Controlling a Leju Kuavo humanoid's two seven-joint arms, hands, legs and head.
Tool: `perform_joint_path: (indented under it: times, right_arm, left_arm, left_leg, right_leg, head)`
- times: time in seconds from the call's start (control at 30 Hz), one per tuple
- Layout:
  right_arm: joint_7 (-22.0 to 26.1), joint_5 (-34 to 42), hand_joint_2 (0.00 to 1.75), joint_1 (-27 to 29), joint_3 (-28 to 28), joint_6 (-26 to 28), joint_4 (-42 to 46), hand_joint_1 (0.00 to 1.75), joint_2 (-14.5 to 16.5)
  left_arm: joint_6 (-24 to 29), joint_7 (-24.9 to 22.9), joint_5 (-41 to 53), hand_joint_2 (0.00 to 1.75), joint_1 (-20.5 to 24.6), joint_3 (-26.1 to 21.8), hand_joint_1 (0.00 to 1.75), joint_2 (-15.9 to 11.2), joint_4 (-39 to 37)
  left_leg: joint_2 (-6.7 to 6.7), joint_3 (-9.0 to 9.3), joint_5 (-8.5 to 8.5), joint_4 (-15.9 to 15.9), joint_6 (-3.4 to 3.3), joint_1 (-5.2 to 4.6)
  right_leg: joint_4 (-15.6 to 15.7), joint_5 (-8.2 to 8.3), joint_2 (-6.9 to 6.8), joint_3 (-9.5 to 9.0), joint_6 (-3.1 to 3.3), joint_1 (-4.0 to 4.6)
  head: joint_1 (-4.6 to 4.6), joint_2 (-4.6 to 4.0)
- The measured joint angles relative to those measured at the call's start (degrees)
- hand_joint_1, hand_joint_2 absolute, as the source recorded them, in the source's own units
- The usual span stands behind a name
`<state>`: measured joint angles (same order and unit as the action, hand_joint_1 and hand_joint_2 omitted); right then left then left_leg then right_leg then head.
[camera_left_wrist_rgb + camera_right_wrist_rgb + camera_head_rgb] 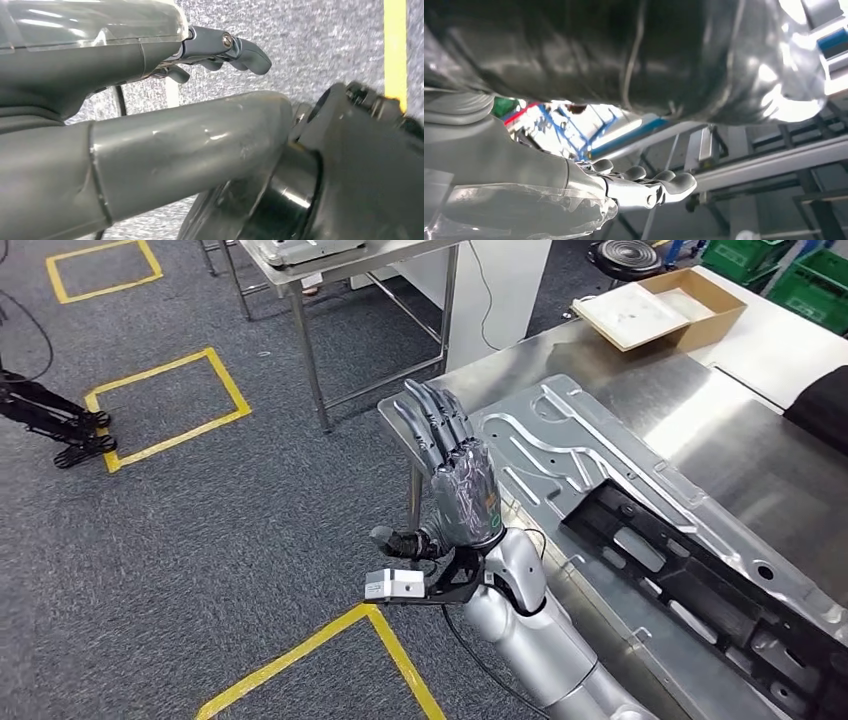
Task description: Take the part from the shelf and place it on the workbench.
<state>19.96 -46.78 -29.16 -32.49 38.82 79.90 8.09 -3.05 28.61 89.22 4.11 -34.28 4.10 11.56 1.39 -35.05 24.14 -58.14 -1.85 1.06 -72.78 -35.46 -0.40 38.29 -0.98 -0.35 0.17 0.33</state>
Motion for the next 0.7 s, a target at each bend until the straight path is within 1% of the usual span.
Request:
perform_joint_path:
  times: [0.03, 0.07, 0.1, 0.13, 0.17, 0.2, 0.23, 0.27, 0.3, 0.33, 0.37, 0.4, 0.43, 0.47, 0.5, 0.53, 0.57, 0.6, 0.63, 0.67, 0.7]
  right_arm:
    - [0.16, 0.5, 0.0, 0.11, -0.01, 0.22, -0.26, 0.0, 0.0]
    - [0.51, 0.94, 0.0, 0.19, -0.01, 0.43, -0.51, 0.0, 0.02]
    - [1.05, 1.17, 0.0, 0.26, 0.02, 0.58, -0.72, 0.0, 0.08]
    - [1.93, 1.11, 0.0, 0.37, 0.21, 0.69, -0.84, 0.0, 0.26]
    - [3.04, 0.84, 0.0, 0.57, 0.61, 0.79, -0.9, 0.0, 0.5]
    - [4.14, 0.52, 0.0, 0.86, 1.19, 0.88, -0.91, 0.0, 0.76]
    - [5.01, 0.29, 0.0, 1.16, 1.87, 0.96, -0.92, 0.0, 1.01]
    - [5.46, 0.14, 0.0, 1.39, 2.45, 1.01, -0.92, 0.0, 1.17]
    - [5.6, 0.0, 0.0, 1.51, 2.85, 1.03, -0.93, 0.0, 1.26]
    - [5.49, -0.23, 0.0, 1.55, 3.09, 1.05, -0.95, 0.0, 1.39]
    - [5.35, -0.53, 0.0, 1.54, 3.2, 1.08, -0.96, 0.0, 1.53]
    - [5.21, -0.84, 0.0, 1.53, 3.25, 1.11, -0.98, 0.0, 1.65]
    - [5.06, -1.15, 0.0, 1.56, 3.27, 1.13, -1.03, 0.0, 1.75]
    - [4.93, -1.42, 0.0, 1.59, 3.28, 1.14, -1.12, 0.0, 1.79]
    - [4.74, -1.63, 0.0, 1.62, 3.28, 1.13, -1.25, 0.0, 1.79]
    - [4.52, -1.77, 0.0, 1.65, 3.27, 1.13, -1.43, 0.0, 1.79]
    - [4.27, -1.86, 0.0, 1.63, 3.26, 1.13, -1.62, 0.0, 1.79]
    - [4.0, -1.87, 0.0, 1.55, 3.22, 1.11, -1.78, 0.0, 1.8]
    - [3.71, -1.9, 0.0, 1.4, 3.15, 1.09, -1.93, 0.0, 1.83]
    - [3.38, -1.97, 0.0, 1.16, 3.03, 1.08, -2.07, 0.0, 1.88]
    - [2.99, -2.06, 0.0, 0.83, 2.87, 1.07, -2.2, 0.0, 1.93]
  left_arm:
    - [0.1, 0.02, -0.14, 0.0, -0.02, -0.01, 0.0, 0.04, 0.0]
    - [0.26, -0.13, -0.26, 0.0, -0.06, -0.01, 0.0, 0.06, 0.0]
    - [0.54, -0.48, -0.32, 0.0, -0.12, -0.02, 0.0, 0.09, 0.0]
    - [0.99, -0.97, -0.26, 0.0, -0.19, -0.01, 0.0, 0.21, -0.01]
    - [1.57, -1.5, -0.11, 0.0, -0.19, 0.02, 0.0, 0.36, -0.01]
    - [2.15, -1.86, 0.04, 0.0, -0.13, 0.08, 0.0, 0.54, -0.02]
    - [2.62, -1.96, 0.15, 0.0, -0.07, 0.17, 0.0, 0.71, -0.02]
    - [2.9, -1.83, 0.22, 0.0, -0.03, 0.26, 0.0, 0.84, -0.02]
    - [3.03, -1.61, 0.21, 0.0, -0.05, 0.33, 0.0, 0.93, -0.02]
    - [3.0, -1.4, 0.19, 0.0, -0.12, 0.37, 0.0, 0.98, -0.02]
    - [2.84, -1.25, 0.14, 0.0, -0.19, 0.39, 0.0, 1.03, -0.02]
    - [2.62, -1.17, 0.03, 0.0, -0.2, 0.4, 0.0, 1.03, -0.02]
    - [2.35, -1.14, -0.13, 0.0, -0.16, 0.41, 0.0, 1.03, -0.02]
    - [2.07, -1.14, -0.29, 0.0, -0.1, 0.41, 0.0, 1.04, -0.02]
    - [1.83, -1.14, -0.47, 0.0, -0.05, 0.42, 0.0, 1.04, -0.02]
    - [1.57, -1.14, -0.63, 0.0, -0.05, 0.41, 0.0, 1.03, -0.02]
    - [1.3, -1.14, -0.74, 0.0, -0.1, 0.41, 0.0, 1.02, -0.02]
    - [1.02, -1.14, -0.87, 0.0, -0.19, 0.4, 0.0, 0.97, -0.02]
    - [0.76, -1.16, -0.98, 0.0, -0.25, 0.4, 0.0, 0.9, -0.02]
    - [0.49, -1.22, -1.09, 0.0, -0.23, 0.4, 0.0, 0.83, -0.02]
    - [0.24, -1.31, -1.23, 0.0, -0.17, 0.4, 0.0, 0.77, -0.02]
  left_leg:
    - [0.78, -0.05, -0.03, -0.04, -0.03, -0.01]
    - [1.56, -0.05, -0.05, -0.09, -0.03, -0.01]
    - [2.34, -0.02, -0.07, -0.13, 0.0, -0.02]
    - [3.06, -0.01, -0.1, -0.16, 0.07, 0.01]
    - [3.75, -0.08, -0.16, -0.24, 0.22, -0.04]
    - [4.41, -0.26, -0.26, -0.28, 0.47, -0.01]
    - [5.08, -0.5, -0.4, -0.29, 0.78, 0.09]
    - [5.77, -0.71, -0.59, -0.19, 1.2, 0.18]
    - [6.4, -0.89, -0.8, 0.05, 1.64, 0.25]
    - [5.91, -1.01, -0.85, 0.09, 1.94, 0.21]
    - [4.54, -1.26, -0.46, -0.36, 2.16, 0.1]
    - [2.71, -1.95, 0.55, -1.83, 2.28, 0.01]
    - [0.71, -3.15, 2.18, -4.55, 2.33, 0.07]
    - [-0.36, -4.85, 4.09, -8.18, 2.49, 0.18]
    - [-0.75, -6.59, 5.66, -11.86, 2.72, 0.3]
    - [-0.9, -7.75, 6.39, -14.39, 2.97, 0.39]
    - [-1.04, -7.91, 6.08, -14.95, 3.2, 0.46]
    - [-1.34, -6.79, 4.74, -13.1, 3.35, 0.51]
    - [-2.03, -4.8, 2.92, -9.59, 3.41, 0.55]
    - [-3.3, -2.63, 1.59, -5.74, 3.36, 0.39]
    - [-4.22, -1.01, 0.67, -2.7, 3.08, 0.22]
  right_leg:
    - [-1.78, -0.07, 0.14, 0.97, 0.06, 0.0]
    - [-1.44, 0.99, 0.27, 0.95, 0.21, 0.0]
    - [1.0, 2.96, 0.63, -0.05, 0.46, 0.02]
    - [4.91, 5.33, 1.73, -1.74, 0.84, 0.03]
    - [8.73, 7.05, 3.18, -3.38, 1.25, -0.01]
    - [11.65, 8.1, 4.37, -4.61, 1.55, 0.0]
    - [13.32, 8.44, 5.19, -5.27, 1.75, 0.04]
    - [13.79, 8.27, 5.1, -5.43, 1.85, 0.11]
    - [14.11, 8.37, 4.5, -5.56, 1.93, 0.09]
    - [14.6, 8.61, 3.8, -5.82, 2.09, -0.03]
    - [15.17, 8.88, 3.08, -6.14, 2.36, -0.2]
    - [15.72, 9.15, 2.29, -6.45, 2.6, -0.36]
    - [16.02, 9.28, 1.41, -6.64, 2.78, -0.36]
    - [16.08, 9.28, 0.54, -6.66, 2.92, -0.32]
    - [16.04, 9.22, -0.41, -6.63, 2.92, -0.27]
    - [15.96, 9.12, -1.34, -6.6, 2.89, -0.26]
    - [15.84, 8.98, -2.22, -6.58, 2.82, -0.26]
    - [15.66, 8.8, -3.02, -6.59, 2.7, -0.28]
    - [15.39, 8.54, -3.74, -6.6, 2.51, -0.3]
    - [15.01, 8.21, -4.37, -6.55, 2.22, -0.17]
    - [14.62, 7.87, -4.93, -6.49, 1.87, -0.02]
  head:
    - [0.0, 0.0]
    - [0.0, 0.0]
    - [0.0, 0.0]
    - [0.0, 0.0]
    - [-0.01, 0.0]
    - [-0.01, 0.0]
    - [-0.02, 0.0]
    - [-0.01, 0.0]
    - [0.0, 0.0]
    - [-0.02, 0.0]
    - [-0.09, 0.0]
    - [-0.16, 0.0]
    - [-0.24, 0.0]
    - [-0.29, 0.0]
    - [-0.28, 0.0]
    - [-0.28, 0.0]
    - [-0.28, 0.0]
    - [-0.28, 0.0]
    - [-0.28, 0.0]
    - [-0.29, 0.0]
    - [-0.25, 0.0]
